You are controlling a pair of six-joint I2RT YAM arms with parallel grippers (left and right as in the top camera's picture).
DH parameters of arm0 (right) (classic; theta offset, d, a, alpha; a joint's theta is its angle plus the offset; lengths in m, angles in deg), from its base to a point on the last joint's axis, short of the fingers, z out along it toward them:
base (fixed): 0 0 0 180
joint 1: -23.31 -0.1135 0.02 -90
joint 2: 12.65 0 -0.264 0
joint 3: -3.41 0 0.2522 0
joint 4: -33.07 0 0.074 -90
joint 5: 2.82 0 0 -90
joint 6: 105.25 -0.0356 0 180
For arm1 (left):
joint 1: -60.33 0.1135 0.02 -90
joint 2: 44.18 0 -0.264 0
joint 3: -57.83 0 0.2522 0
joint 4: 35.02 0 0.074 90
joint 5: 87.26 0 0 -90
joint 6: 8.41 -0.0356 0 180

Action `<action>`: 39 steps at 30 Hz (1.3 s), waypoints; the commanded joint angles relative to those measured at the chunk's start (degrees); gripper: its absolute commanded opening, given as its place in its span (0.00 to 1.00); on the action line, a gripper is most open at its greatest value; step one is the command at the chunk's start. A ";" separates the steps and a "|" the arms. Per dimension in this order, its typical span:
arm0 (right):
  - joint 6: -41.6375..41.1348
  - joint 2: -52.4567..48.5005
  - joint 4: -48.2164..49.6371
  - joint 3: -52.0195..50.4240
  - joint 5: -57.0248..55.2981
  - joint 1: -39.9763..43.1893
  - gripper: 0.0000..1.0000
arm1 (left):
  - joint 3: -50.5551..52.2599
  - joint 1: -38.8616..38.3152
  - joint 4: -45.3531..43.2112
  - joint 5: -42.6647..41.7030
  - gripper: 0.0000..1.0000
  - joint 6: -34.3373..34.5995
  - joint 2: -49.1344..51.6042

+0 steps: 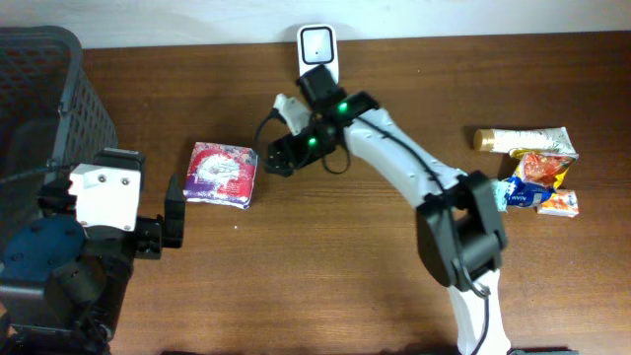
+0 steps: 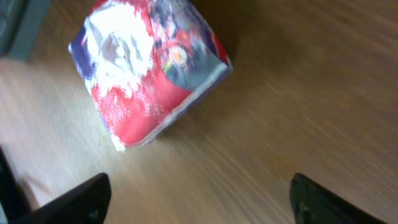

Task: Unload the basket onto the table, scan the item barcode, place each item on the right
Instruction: 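Move the right gripper to the red-purple floral pack and grasp it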

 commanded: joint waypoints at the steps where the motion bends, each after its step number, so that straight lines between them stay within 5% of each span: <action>1: -4.42 -2.84 4.66 0.07 0.57 -3.28 0.83 | -0.35 0.33 -0.02 0.59 0.99 0.57 -0.07; 12: -13.84 -9.88 14.01 0.07 -4.98 -7.45 0.75 | -0.35 0.33 1.03 -0.04 0.99 0.57 -0.09; 16: -14.43 -10.62 17.53 0.07 -4.46 -8.96 0.61 | -0.35 0.33 1.01 -0.04 0.99 0.57 -0.09; 18: -14.43 -10.73 18.56 0.07 -4.50 -9.99 0.48 | -0.35 0.33 1.01 -0.02 0.99 0.57 -0.09; 22: -15.08 -11.80 18.56 0.07 -4.70 -10.32 0.04 | -0.35 0.33 1.03 -0.02 0.99 0.57 -0.09; 27: -15.02 -8.37 18.40 0.17 10.86 -4.35 0.04 | -0.35 0.33 1.01 0.28 0.99 0.55 -0.09; 34: -14.99 5.14 9.55 0.17 41.72 15.08 0.04 | -0.35 0.33 1.03 0.63 0.99 1.64 1.86; 39: -10.12 11.63 -1.42 0.17 40.13 21.84 0.04 | -0.35 0.33 2.54 -5.27 0.99 3.15 11.06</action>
